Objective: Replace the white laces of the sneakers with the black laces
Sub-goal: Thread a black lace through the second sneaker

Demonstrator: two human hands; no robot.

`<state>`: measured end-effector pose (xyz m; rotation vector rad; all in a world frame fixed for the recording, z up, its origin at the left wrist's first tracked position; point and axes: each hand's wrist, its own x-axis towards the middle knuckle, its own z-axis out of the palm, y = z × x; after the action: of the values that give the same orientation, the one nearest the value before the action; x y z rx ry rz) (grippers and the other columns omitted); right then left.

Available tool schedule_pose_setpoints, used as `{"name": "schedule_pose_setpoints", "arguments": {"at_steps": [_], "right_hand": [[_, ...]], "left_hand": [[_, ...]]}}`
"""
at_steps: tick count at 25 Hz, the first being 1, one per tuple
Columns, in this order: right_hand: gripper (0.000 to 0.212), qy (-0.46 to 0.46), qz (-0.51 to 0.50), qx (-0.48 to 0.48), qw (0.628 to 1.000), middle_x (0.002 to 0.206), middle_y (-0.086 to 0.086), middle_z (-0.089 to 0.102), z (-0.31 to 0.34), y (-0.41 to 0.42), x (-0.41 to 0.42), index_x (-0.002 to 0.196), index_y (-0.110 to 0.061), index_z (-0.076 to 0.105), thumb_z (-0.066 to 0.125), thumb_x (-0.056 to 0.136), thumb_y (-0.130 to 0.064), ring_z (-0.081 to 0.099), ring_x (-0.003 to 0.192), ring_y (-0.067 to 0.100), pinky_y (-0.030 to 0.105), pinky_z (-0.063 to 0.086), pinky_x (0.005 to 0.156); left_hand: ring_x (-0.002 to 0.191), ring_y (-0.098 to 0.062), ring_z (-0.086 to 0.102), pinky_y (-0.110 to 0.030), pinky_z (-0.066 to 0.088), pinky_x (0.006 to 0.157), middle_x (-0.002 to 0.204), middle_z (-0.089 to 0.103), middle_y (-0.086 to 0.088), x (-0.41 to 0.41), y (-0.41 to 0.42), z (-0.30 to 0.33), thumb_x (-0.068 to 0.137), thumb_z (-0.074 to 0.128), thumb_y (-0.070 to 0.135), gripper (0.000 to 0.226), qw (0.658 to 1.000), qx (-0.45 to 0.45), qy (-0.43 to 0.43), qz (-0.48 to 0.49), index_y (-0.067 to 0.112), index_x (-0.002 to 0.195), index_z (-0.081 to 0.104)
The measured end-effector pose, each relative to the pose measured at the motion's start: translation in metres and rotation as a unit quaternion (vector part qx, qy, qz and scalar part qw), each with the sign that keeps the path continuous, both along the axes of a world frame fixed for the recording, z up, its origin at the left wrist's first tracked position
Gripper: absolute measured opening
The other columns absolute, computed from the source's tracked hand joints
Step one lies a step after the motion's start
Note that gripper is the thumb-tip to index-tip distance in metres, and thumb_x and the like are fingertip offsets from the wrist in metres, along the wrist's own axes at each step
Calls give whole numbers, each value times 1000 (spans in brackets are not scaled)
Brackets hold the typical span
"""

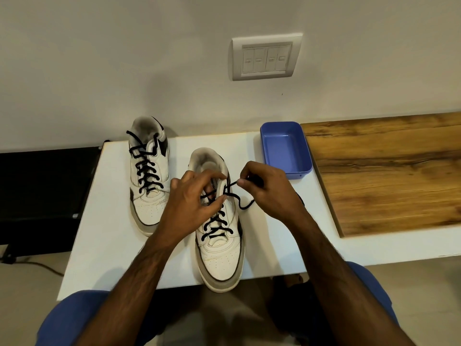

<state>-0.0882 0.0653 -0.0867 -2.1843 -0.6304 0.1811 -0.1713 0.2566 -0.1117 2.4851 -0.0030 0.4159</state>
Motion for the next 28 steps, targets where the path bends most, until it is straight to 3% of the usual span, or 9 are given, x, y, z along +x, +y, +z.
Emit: {"name": "schedule_pose_setpoints", "arguments": {"at_steps": [4,7,12,17,19,21,22,25,28], "right_hand": [[14,140,27,38,989,97,-3,55,2,-2,0,87,-18,63,66,96,-29,54,86,6,16,43,76],[23,275,-28,177,945,92,6,62,6,-9,8,84,-8,59,62,98,-25,64,84,13,28,46,74],[20,340,-78,315,882,76,11,64,8,-5,12,98,-1,61,59,100,-20,61,68,21,29,49,61],[33,393,-130,480,773,121,16,69,-2,-7,22,134,-9,51,53,101,-8,70,109,28,35,57,95],[36,346,-146,419,827,129,11,64,-4,-9,21,134,-15,51,57,99,-8,67,115,25,39,54,101],[21,204,-142,217,944,121,-2,66,-3,-12,15,119,-22,62,62,99,-21,65,109,11,36,55,97],[13,149,-97,132,975,113,-7,67,-3,-12,11,110,-24,65,61,99,-31,63,103,6,33,55,92],[29,174,82,24,981,97,-9,71,-1,-9,-3,102,-25,68,55,98,-50,64,93,6,30,53,84],[24,207,112,8,972,84,-5,71,0,-8,-3,99,-17,63,59,99,-40,66,78,7,30,53,75]], "left_hand": [[90,-1,50,-35,30,83,77,55,13,-6,3,0,82,70,45,38,999,-26,8,-21,37,118,58],[92,-3,50,-34,27,84,83,54,18,-11,5,1,82,68,49,43,1000,-1,6,-24,36,121,57],[118,-20,46,-43,27,92,130,54,4,-13,-8,5,82,74,45,44,984,174,-35,-3,31,121,59],[137,-26,36,-55,29,98,149,43,0,-10,-26,4,83,74,37,18,967,255,16,13,33,100,69],[137,-25,35,-53,27,99,149,44,3,-9,-28,3,85,74,35,11,972,235,20,19,33,95,70],[135,-22,35,-51,26,98,144,49,4,-7,-28,4,87,75,34,8,985,170,10,30,32,94,71],[134,-21,35,-50,25,98,142,51,5,-7,-27,5,87,75,35,8,990,132,5,40,32,94,72],[131,-21,39,-45,23,97,137,55,7,-7,-24,6,90,66,45,16,995,79,-9,58,31,91,74],[126,-19,42,-42,23,95,132,56,10,-8,-23,4,89,62,50,22,996,73,-10,53,31,89,72]]}}
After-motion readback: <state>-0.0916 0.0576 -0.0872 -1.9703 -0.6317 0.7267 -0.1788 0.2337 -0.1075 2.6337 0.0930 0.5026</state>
